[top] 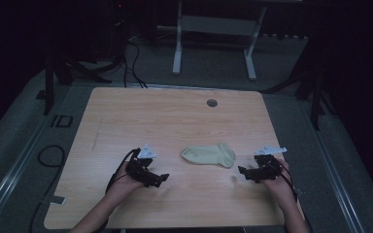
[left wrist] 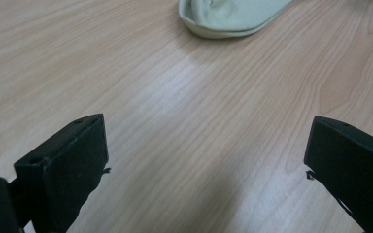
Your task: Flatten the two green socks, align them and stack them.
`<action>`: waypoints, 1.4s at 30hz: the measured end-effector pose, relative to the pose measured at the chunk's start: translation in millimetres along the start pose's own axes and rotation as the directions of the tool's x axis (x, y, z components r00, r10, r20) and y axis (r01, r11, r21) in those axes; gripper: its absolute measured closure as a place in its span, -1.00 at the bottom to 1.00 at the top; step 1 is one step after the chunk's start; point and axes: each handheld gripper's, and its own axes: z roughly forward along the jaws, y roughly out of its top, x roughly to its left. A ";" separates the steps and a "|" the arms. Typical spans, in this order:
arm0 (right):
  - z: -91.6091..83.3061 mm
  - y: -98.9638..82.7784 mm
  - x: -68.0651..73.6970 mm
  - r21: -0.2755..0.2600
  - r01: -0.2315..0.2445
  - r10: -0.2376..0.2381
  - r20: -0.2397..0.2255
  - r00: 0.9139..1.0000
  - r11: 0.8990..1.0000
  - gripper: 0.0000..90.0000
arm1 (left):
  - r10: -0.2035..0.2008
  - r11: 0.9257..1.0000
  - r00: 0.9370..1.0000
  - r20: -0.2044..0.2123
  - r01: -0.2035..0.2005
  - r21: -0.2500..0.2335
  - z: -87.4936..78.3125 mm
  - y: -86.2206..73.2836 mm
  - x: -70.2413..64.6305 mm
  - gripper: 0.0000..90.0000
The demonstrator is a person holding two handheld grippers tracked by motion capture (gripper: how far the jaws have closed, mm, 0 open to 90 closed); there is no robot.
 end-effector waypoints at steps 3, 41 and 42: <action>-3.2 -8.6 -2.1 -0.023 -0.015 0.015 0.003 1.000 1.000 -0.68 | -0.013 1.000 1.000 -0.006 0.013 -0.006 -3.4 -7.3 1.8 -0.96; -38.0 -76.7 -12.2 -0.158 -0.182 0.211 0.192 0.959 0.971 -0.68 | -0.146 0.989 0.970 -0.193 0.136 -0.064 -60.9 -95.6 30.0 -0.96; -37.9 -77.0 -13.2 -0.158 -0.186 0.215 0.194 0.957 0.970 -0.68 | -0.148 0.988 0.969 -0.198 0.139 -0.062 -62.0 -96.7 31.6 -0.96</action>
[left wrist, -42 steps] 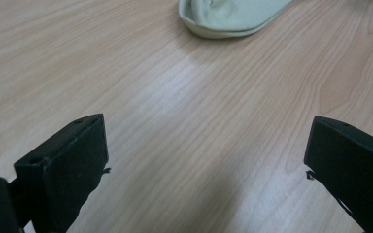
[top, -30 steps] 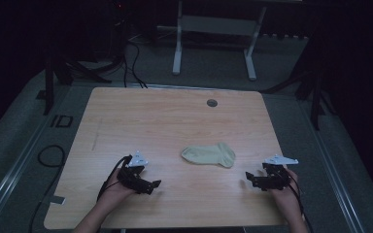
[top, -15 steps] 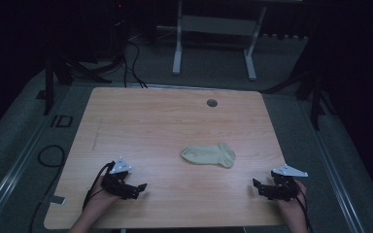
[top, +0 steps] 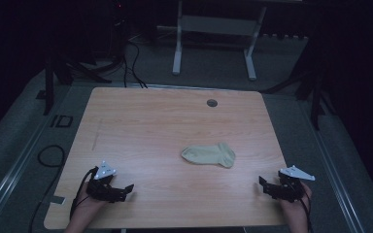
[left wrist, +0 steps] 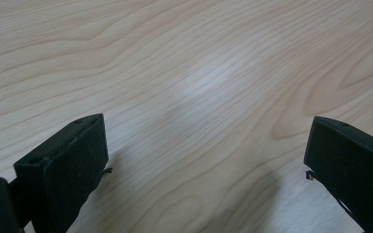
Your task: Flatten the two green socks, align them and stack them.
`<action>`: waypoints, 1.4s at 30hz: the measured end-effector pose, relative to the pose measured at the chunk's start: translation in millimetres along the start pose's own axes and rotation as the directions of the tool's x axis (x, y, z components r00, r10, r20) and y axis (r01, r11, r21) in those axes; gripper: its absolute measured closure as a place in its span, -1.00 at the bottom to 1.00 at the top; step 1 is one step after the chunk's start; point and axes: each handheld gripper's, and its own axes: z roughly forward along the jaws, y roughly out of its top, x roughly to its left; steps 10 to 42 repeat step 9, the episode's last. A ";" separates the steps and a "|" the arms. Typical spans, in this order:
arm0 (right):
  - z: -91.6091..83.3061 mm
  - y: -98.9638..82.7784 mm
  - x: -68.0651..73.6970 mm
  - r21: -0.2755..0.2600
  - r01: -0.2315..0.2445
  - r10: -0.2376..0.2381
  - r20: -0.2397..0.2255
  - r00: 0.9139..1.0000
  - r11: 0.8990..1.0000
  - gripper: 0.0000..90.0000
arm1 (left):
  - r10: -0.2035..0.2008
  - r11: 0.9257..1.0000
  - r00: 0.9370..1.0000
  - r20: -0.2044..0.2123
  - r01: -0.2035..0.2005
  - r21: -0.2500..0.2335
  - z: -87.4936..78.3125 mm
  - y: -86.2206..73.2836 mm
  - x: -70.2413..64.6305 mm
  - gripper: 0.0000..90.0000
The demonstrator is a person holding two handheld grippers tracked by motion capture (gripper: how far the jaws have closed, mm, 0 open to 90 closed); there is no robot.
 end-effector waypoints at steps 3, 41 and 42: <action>0.3 -0.3 -3.2 -0.008 -0.012 0.012 0.016 1.000 1.000 -0.68 | -0.035 0.999 0.999 -0.020 0.035 -0.021 -2.9 -1.5 6.7 -0.95; 1.2 -0.7 -4.2 -0.005 -0.017 0.017 0.018 1.000 1.000 -0.68 | -0.061 0.998 0.998 -0.028 0.060 -0.032 -3.4 -2.3 10.7 -0.95; 1.2 -0.7 -4.2 -0.005 -0.017 0.017 0.018 1.000 1.000 -0.68 | -0.061 0.998 0.998 -0.028 0.060 -0.032 -3.4 -2.3 10.7 -0.95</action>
